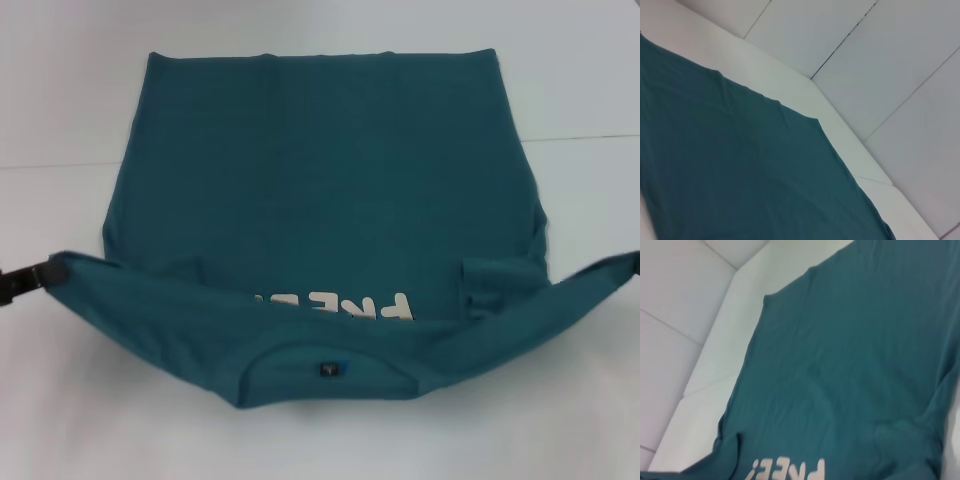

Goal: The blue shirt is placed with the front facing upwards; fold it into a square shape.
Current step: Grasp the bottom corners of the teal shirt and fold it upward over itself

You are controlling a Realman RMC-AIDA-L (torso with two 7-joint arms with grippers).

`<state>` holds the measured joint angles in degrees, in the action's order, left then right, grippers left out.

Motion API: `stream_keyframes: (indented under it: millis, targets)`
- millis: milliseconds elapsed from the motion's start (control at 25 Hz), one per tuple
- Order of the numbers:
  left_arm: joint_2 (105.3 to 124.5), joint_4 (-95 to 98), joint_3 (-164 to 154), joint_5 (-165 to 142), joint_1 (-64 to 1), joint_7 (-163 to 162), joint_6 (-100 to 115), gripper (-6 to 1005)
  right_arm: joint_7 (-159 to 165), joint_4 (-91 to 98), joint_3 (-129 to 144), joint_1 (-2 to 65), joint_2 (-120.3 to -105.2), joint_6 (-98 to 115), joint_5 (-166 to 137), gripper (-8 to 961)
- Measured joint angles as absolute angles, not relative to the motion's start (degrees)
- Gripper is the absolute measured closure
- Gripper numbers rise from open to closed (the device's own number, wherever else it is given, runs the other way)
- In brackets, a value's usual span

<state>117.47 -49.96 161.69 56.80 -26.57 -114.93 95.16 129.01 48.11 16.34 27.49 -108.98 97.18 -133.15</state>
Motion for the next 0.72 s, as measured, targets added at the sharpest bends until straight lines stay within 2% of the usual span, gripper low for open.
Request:
stream_keyframes:
  millis: [720]
  targets:
    - [115.79, -45.09, 161.63, 56.77, -34.16, -113.23, 85.49, 973, 128.70, 43.45, 16.75, 33.11, -108.27, 85.54, -129.50, 953]
